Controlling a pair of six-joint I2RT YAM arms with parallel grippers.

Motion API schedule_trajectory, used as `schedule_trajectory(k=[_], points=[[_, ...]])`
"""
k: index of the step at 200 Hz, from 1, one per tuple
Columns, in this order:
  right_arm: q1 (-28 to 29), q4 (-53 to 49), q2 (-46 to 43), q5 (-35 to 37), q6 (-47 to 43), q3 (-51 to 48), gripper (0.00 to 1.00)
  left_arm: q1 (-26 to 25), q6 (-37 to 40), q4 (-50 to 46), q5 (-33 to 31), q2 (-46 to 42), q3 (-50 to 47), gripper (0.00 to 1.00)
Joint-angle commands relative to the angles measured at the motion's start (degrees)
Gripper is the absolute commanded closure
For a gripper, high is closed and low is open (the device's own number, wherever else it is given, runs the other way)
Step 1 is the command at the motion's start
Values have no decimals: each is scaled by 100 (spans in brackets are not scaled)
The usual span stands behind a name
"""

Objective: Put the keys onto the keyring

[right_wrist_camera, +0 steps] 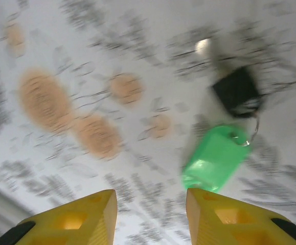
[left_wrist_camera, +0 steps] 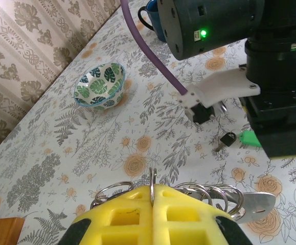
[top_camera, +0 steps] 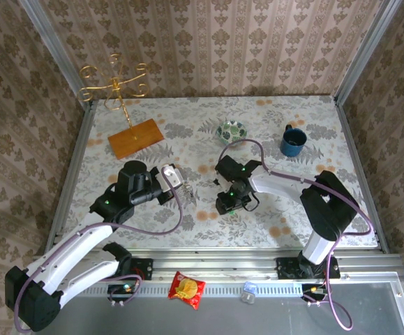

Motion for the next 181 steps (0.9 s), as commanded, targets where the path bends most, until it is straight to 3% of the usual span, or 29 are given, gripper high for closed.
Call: schedule_trajectory(k=[1,38,77,181], points=[[12,74,-363,-683,-3,20,58,-51,131,192,-51,-79,33,100],[-450,107,-505,950,922,-113,65,-58,52,284,-82,-96,-19,100],[-484,445,-221,1049,1401,-128,64,-72,-28,380,-60,-97,-80,100],[-58,-354,732,1981,793,799,67,-109,-16,324,-100,-47,-65,100]])
